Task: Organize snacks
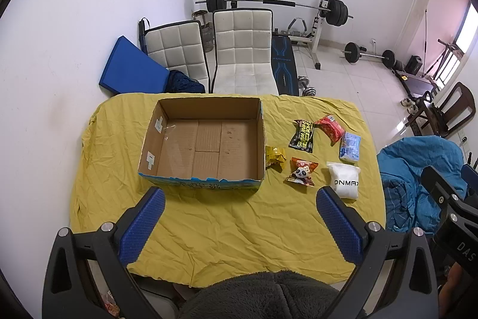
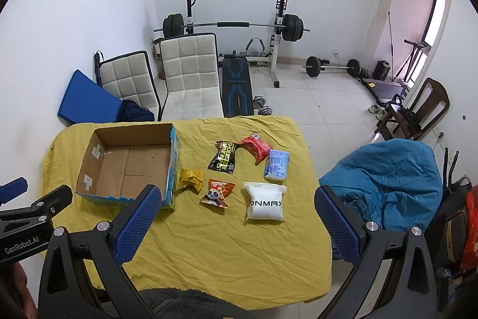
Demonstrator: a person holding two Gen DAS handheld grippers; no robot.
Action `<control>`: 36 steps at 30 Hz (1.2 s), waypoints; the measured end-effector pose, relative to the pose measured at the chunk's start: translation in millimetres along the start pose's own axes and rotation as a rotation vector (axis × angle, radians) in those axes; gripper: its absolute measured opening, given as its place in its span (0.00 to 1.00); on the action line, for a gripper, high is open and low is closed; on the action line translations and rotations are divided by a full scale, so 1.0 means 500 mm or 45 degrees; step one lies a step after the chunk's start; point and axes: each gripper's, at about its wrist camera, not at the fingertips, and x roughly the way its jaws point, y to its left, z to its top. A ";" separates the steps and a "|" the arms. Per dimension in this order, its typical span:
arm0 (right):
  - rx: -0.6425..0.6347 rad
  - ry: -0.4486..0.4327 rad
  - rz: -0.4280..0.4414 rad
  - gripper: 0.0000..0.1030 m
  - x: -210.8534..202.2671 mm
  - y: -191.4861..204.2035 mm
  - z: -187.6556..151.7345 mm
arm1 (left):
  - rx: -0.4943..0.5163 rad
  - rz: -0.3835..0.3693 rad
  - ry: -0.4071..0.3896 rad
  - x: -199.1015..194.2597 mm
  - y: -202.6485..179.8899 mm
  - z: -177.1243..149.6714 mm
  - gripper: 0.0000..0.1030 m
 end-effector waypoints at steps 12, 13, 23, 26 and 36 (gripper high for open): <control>0.000 -0.004 -0.001 1.00 -0.001 0.002 0.002 | 0.001 0.002 -0.004 -0.006 0.000 0.006 1.00; 0.001 -0.005 -0.001 1.00 -0.001 0.002 0.005 | 0.001 0.000 -0.005 -0.005 0.001 0.004 1.00; 0.001 -0.010 -0.002 1.00 -0.001 0.001 0.011 | 0.000 -0.003 -0.005 -0.004 0.001 0.009 1.00; 0.001 -0.007 -0.002 1.00 -0.002 0.000 0.010 | -0.002 -0.002 -0.007 -0.006 0.001 0.015 1.00; 0.000 -0.013 -0.003 1.00 -0.002 0.000 0.024 | -0.005 0.003 -0.017 -0.007 0.001 0.021 1.00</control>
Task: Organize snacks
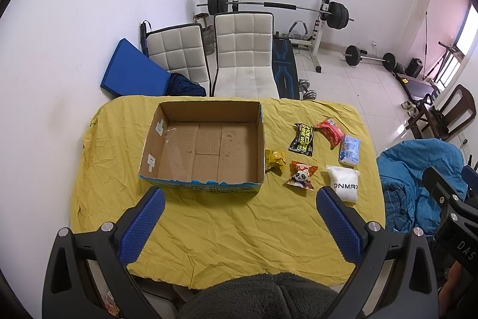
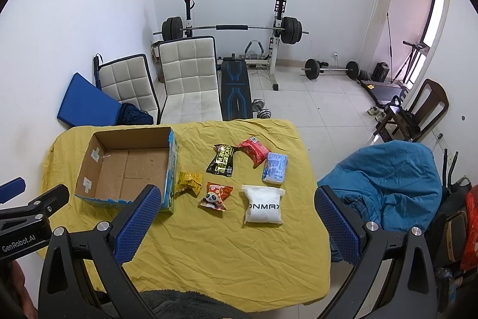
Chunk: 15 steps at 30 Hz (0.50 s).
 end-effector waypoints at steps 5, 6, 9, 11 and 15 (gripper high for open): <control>0.004 0.008 0.006 1.00 0.004 -0.005 -0.008 | 0.000 0.000 0.003 0.001 0.000 -0.002 1.00; 0.008 0.017 0.010 1.00 0.008 -0.006 -0.006 | -0.001 -0.001 0.007 0.005 0.000 -0.002 1.00; 0.036 0.056 0.023 1.00 0.034 -0.021 -0.006 | -0.004 -0.004 0.016 0.022 -0.003 0.002 1.00; 0.065 0.093 0.030 1.00 0.061 -0.040 -0.007 | -0.005 -0.012 0.023 0.038 -0.010 0.010 1.00; 0.148 0.180 0.014 1.00 0.146 -0.102 -0.008 | 0.019 -0.024 0.038 0.093 -0.044 0.033 1.00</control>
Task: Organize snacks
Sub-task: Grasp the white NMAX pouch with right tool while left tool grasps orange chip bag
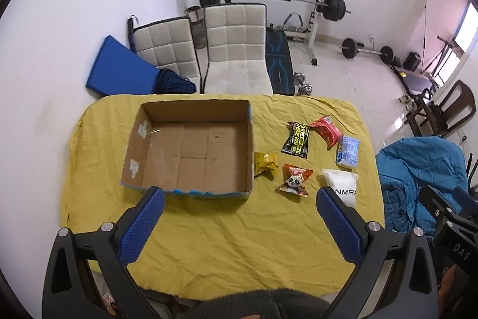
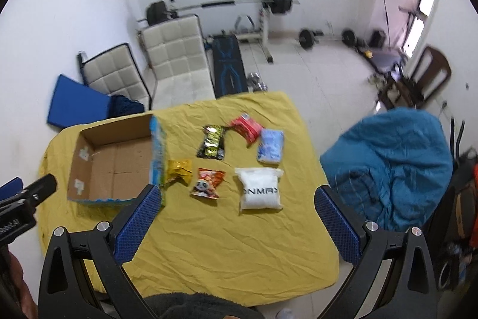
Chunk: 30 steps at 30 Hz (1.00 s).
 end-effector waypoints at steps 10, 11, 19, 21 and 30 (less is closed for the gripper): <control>0.034 0.361 -0.101 1.00 0.401 -0.133 0.030 | 0.102 -0.038 0.214 0.281 -0.130 0.058 1.00; 0.039 0.407 -0.098 1.00 0.446 -0.140 0.023 | 0.106 -0.038 0.244 0.316 -0.143 0.056 1.00; 0.016 0.668 -0.049 1.00 0.729 -0.136 -0.051 | 0.181 -0.019 0.503 0.571 -0.235 0.018 1.00; 0.021 0.731 -0.031 1.00 0.781 -0.132 -0.069 | 0.188 -0.024 0.566 0.627 -0.248 0.005 1.00; 0.051 0.854 0.021 0.91 0.880 -0.135 -0.124 | 0.212 -0.027 0.745 0.769 -0.272 -0.033 1.00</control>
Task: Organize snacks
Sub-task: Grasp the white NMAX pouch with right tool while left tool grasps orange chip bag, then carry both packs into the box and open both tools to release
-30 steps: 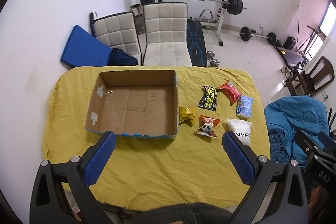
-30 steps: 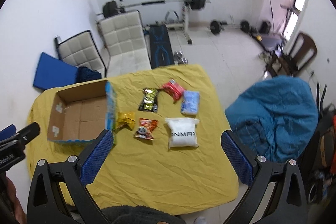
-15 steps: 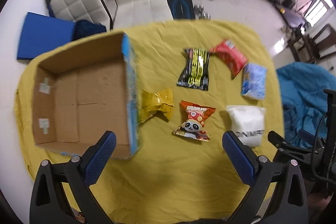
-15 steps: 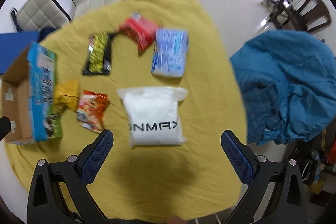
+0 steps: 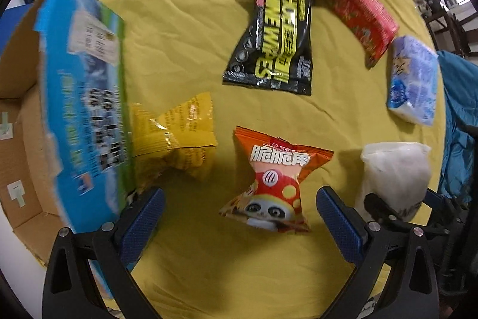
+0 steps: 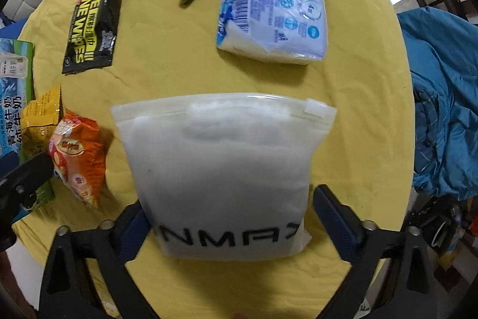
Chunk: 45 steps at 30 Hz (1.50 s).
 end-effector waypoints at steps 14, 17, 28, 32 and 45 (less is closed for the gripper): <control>0.010 0.093 0.018 0.81 0.039 -0.040 -0.029 | 0.042 -0.028 0.171 0.155 -0.051 0.007 0.57; 0.012 0.095 0.009 0.81 0.026 -0.036 -0.017 | 0.032 -0.022 0.152 0.167 -0.055 -0.006 0.51; 0.031 0.054 0.030 0.70 -0.032 -0.032 -0.020 | 0.034 0.000 0.035 0.113 -0.078 -0.063 0.40; 0.026 0.033 0.033 0.69 -0.053 -0.030 -0.039 | 0.028 -0.006 -0.029 0.068 -0.088 -0.096 0.40; -0.051 -0.121 0.120 0.67 -0.228 0.003 -0.144 | 0.009 -0.048 -0.278 -0.136 -0.034 -0.123 0.40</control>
